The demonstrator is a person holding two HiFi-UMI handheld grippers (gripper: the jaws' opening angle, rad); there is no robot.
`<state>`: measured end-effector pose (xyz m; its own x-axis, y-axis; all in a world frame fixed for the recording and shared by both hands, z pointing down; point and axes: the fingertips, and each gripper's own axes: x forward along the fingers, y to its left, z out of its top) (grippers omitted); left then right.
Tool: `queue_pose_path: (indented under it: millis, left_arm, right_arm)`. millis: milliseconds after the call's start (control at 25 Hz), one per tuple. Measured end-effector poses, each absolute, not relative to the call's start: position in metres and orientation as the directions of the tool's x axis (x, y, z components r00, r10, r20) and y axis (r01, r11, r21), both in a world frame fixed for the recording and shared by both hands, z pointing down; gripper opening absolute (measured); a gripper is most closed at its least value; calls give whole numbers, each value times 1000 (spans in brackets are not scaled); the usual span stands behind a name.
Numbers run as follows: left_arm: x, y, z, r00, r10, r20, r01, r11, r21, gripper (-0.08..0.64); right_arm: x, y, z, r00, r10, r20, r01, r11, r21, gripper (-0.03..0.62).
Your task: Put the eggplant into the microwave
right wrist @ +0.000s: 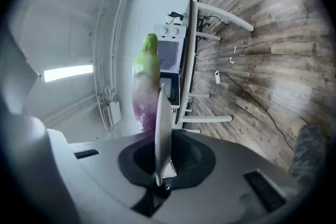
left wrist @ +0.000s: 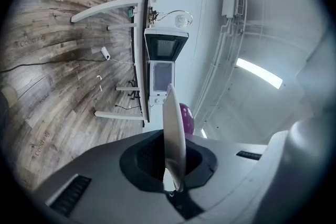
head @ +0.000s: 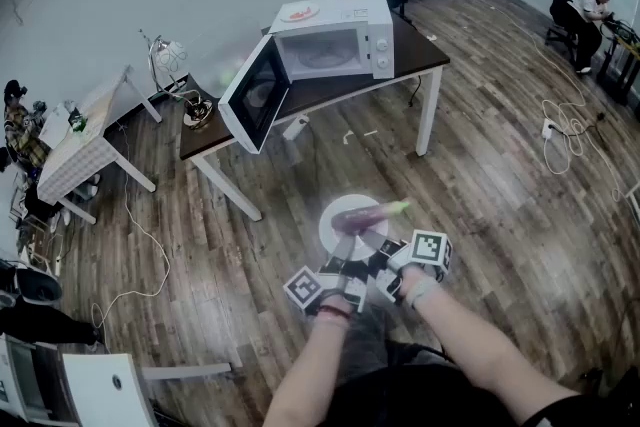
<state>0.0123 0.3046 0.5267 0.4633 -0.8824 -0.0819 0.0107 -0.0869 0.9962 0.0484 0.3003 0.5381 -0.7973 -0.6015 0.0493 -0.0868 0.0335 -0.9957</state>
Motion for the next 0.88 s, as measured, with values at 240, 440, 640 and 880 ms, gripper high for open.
queue_pose_path:
  millis: [240,440,640,880]
  left_arm:
    - [11,281,533,459,-885,-79,27,-75,997,11]
    - [5,254,537,461,-884,-73,32,-66,997,11]
    - [-1,224,537,466,-882,-73,43,-60,997,11]
    - [-9,189,537,481,-874,-70,39,-58,998,11]
  right_arm:
    - [46,277,542,-802,-594,61,-91,22,-996,12]
    - [41,250,546,-799,-598,65,-97,22,-995,12]
    - [35,221,549,-797,-598,82,-108,7,-994,12]
    - [26,186,548,-790,-610,70,-94,8,-996,12]
